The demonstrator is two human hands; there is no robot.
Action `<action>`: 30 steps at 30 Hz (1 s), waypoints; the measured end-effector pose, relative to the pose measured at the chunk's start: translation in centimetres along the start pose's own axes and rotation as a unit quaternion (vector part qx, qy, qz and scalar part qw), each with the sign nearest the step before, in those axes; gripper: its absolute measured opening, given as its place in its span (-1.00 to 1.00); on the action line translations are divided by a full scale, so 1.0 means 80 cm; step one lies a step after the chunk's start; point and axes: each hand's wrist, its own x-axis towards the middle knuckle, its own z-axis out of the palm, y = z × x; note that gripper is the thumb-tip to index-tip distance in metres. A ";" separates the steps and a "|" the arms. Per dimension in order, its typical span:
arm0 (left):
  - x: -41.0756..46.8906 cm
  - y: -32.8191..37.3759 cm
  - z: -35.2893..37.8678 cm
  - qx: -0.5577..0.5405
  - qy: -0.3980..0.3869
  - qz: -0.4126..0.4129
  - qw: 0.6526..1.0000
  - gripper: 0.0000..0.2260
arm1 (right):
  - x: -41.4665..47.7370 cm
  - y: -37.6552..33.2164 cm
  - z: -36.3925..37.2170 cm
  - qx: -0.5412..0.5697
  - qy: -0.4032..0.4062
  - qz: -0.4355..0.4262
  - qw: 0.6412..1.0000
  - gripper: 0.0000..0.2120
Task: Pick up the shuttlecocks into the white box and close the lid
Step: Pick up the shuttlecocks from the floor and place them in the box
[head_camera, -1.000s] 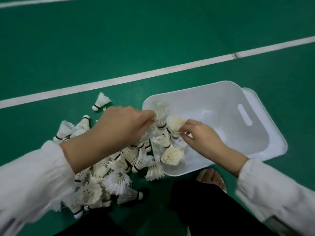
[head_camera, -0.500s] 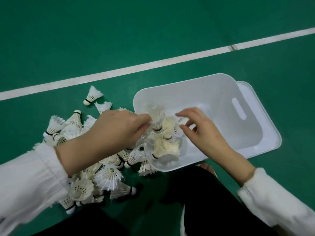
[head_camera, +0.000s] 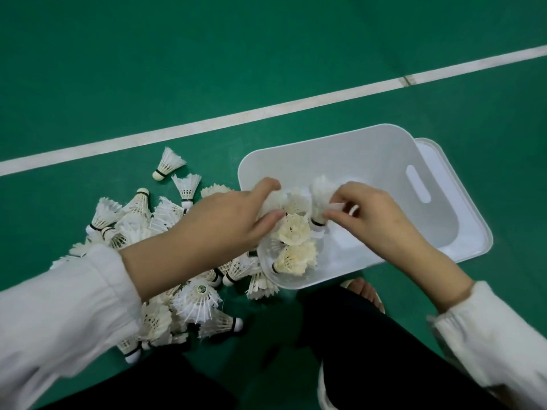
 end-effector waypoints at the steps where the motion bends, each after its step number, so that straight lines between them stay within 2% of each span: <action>1: -0.002 -0.001 -0.002 -0.014 0.001 -0.005 1.000 -0.54 | -0.002 0.005 -0.004 0.000 -0.027 0.033 0.999 -0.89; 4: -0.006 -0.003 -0.005 -0.043 -0.012 -0.013 0.999 -0.49 | -0.012 0.004 0.006 0.003 -0.137 0.083 0.987 -0.91; 6: -0.005 -0.006 -0.004 -0.048 -0.012 -0.005 0.999 -0.53 | -0.014 0.004 0.023 -0.039 -0.198 0.095 0.975 -0.88; 10: 0.000 -0.009 0.001 -0.028 0.026 0.032 0.999 -0.84 | -0.004 0.034 0.036 -0.140 -0.208 0.138 0.958 -0.83; 15: 0.000 -0.007 0.006 0.030 0.049 0.022 0.998 -0.83 | -0.009 0.053 0.049 -0.111 -0.247 0.142 0.952 -0.81; 17: 0.003 -0.005 0.006 0.035 0.051 0.018 0.998 -0.82 | -0.011 0.051 0.041 -0.087 -0.213 0.130 0.964 -0.80; 20: 0.006 0.002 0.007 0.036 0.054 0.047 0.997 -0.81 | -0.011 0.029 0.019 0.036 -0.049 0.055 0.997 -0.81; 21: 0.006 0.004 0.007 0.037 0.049 0.062 0.996 -0.80 | -0.010 0.016 0.010 0.083 -0.026 0.009 0.996 -0.77; 23: 0.007 0.007 0.007 0.045 0.040 0.085 0.995 -0.81 | -0.008 -0.009 0.002 0.109 -0.050 -0.067 0.991 -0.66; 25: 0.007 0.007 0.009 0.036 0.040 0.098 0.994 -0.86 | -0.010 -0.021 0.006 0.087 -0.073 -0.087 0.990 -0.56; 28: 0.007 0.003 0.010 -0.012 0.044 0.113 0.992 -0.82 | -0.014 -0.024 0.013 0.120 -0.024 -0.095 0.988 -0.40; 30: 0.005 0.003 0.011 -0.017 0.042 0.124 0.991 -0.79 | -0.015 -0.024 0.015 0.132 0.006 -0.128 0.983 -0.44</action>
